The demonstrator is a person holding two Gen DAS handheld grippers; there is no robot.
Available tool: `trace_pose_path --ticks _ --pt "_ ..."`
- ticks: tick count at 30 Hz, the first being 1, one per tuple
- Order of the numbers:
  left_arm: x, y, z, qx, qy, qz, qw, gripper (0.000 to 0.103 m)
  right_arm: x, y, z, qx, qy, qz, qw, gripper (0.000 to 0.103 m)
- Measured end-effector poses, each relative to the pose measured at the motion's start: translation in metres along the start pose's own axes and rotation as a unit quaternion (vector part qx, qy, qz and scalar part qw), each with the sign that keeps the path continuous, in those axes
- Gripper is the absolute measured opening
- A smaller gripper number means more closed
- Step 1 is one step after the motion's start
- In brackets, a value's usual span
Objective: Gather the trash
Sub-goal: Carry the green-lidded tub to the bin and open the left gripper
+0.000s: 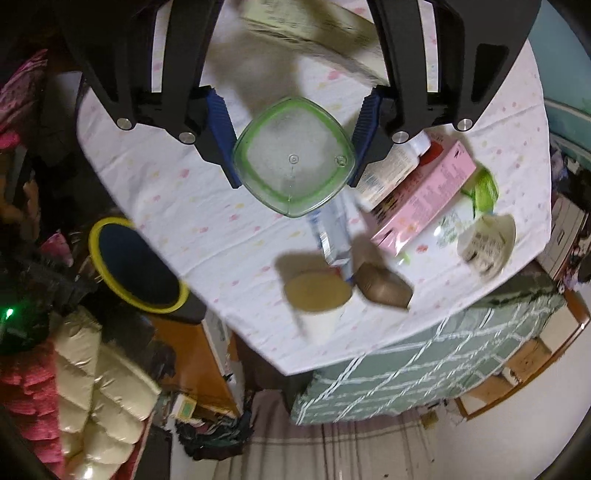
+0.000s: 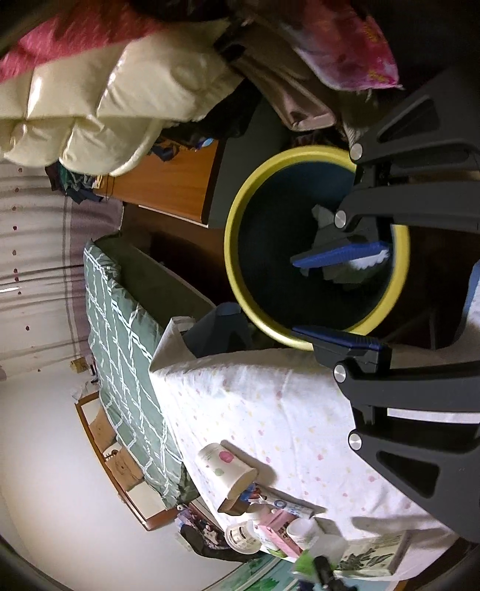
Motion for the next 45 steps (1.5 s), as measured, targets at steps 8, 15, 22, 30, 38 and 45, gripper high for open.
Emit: trace_pose_path --ticks 8,15,22,30,38,45 --pt "0.032 0.086 -0.021 -0.060 0.042 0.027 0.9969 0.056 -0.016 0.021 -0.036 -0.006 0.027 0.008 1.000 0.032" --pt "0.070 0.180 0.006 -0.093 0.047 0.065 0.9924 0.056 -0.042 0.036 -0.049 -0.007 0.023 0.010 1.000 0.032" --pt "0.104 0.259 0.077 -0.100 0.007 0.094 0.9906 0.056 -0.064 0.054 -0.055 -0.005 0.013 0.022 1.000 0.032" --pt "0.114 0.299 0.141 -0.080 -0.028 0.113 0.9900 0.063 -0.077 0.066 -0.053 -0.007 -0.002 0.031 0.999 0.034" --pt "0.118 0.293 0.123 -0.086 -0.011 0.101 0.9911 0.073 -0.083 0.066 -0.049 -0.008 -0.007 0.036 0.999 0.036" --pt "0.097 0.239 0.036 -0.100 0.038 0.058 0.9926 0.084 -0.088 0.050 -0.042 0.003 -0.016 0.029 0.999 0.036"
Point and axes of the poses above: each gripper's, at about its wrist camera, not at the fingertips, and z roughly the way its jaws point, y to its right, x to its top, the point moved 4 cm from there along z, roughly the way its jaws point, and after that the axes turned 6 degrees about x, right-handed, at the moved point
